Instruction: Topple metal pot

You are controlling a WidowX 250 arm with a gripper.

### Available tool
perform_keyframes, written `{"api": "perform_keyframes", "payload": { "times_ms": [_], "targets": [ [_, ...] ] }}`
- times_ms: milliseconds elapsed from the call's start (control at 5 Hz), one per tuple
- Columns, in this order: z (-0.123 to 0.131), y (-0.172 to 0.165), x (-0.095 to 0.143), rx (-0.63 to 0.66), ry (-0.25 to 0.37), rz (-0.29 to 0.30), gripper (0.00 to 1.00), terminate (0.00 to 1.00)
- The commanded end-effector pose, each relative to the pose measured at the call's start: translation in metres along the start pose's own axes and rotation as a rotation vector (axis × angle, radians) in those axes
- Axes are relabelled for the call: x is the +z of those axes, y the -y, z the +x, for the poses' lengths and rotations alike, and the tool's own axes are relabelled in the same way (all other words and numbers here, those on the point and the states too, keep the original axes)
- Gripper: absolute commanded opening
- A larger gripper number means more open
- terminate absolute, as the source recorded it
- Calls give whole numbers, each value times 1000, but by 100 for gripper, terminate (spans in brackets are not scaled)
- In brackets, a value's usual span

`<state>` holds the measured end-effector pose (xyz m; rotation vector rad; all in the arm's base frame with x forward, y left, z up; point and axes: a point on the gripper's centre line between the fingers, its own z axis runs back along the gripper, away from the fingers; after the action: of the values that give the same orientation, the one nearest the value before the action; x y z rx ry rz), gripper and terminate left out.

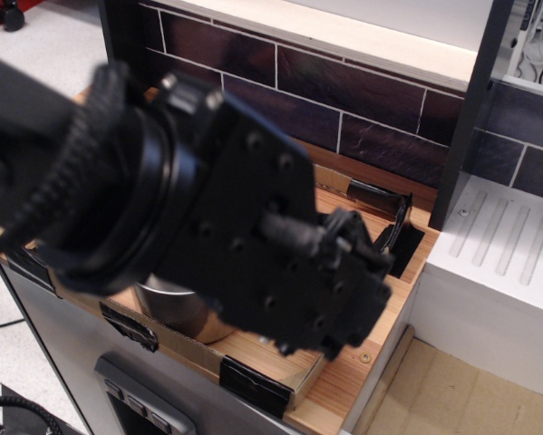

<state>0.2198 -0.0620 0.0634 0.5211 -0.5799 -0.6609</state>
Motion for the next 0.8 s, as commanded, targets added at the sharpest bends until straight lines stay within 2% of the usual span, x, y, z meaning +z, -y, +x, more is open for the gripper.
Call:
{"api": "perform_keyframes", "payload": {
  "times_ms": [0,400,600],
  "targets": [
    [-25,-20,-15,9,9,65,100,0],
    [-31,-23,-24,11,-21,101,100,0],
    [-27,-24,-24,21,-21,95,0,0]
  ]
}}
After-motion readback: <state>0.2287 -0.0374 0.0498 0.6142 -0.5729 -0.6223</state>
